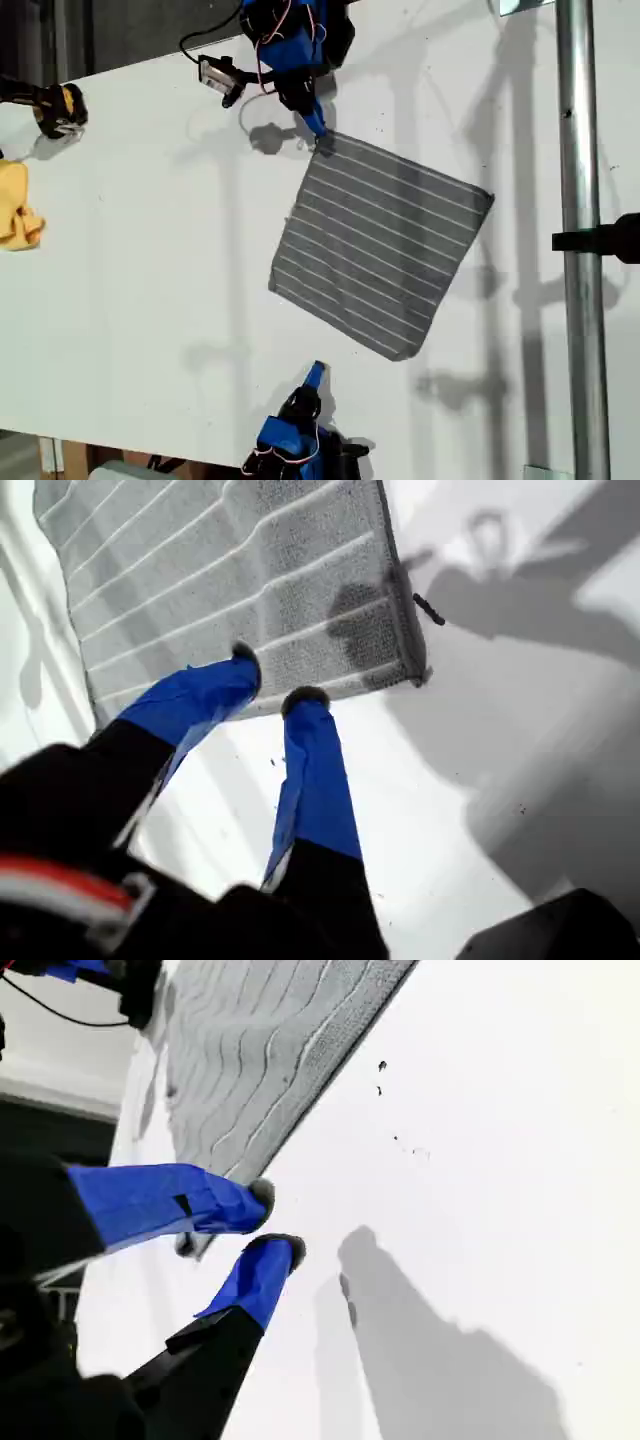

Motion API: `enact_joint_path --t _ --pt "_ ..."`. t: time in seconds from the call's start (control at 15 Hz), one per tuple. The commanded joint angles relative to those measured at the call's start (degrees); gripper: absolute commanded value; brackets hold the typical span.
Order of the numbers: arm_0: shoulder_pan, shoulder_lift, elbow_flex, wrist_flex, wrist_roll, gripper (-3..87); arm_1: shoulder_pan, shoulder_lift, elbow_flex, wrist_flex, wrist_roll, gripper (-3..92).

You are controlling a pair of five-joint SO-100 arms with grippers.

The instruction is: Grasp corners of a towel and fold twice.

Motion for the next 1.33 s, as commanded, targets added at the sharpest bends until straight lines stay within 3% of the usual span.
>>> enact_joint_path --t 0.0,0.4,0.6,0.87,1.13,1.27 --pt "-5.1 0.3 0.3 0.4 -21.6 -1.5 5.9 0.1 -4.0 1.8 0.0 -0.1" --pt "-5.2 0.3 0.3 0.4 -21.4 -1.5 5.6 0.1 -4.5 1.8 0.0 -0.1" --pt "-5.3 0.3 0.3 0.4 -21.4 -1.2 3.0 -2.6 -11.7 -3.7 0.0 -0.1" --pt "-5.5 0.3 0.3 0.4 -21.0 -1.0 -4.4 -54.1 -47.7 -12.7 -5.4 -0.1" --pt "-5.4 0.3 0.3 0.4 -21.0 -1.1 -13.1 -89.1 -83.4 -3.1 -9.2 -0.1" --pt "-5.5 0.3 0.3 0.4 -20.8 -1.0 -16.3 -97.1 -93.3 0.3 -9.3 -0.1"
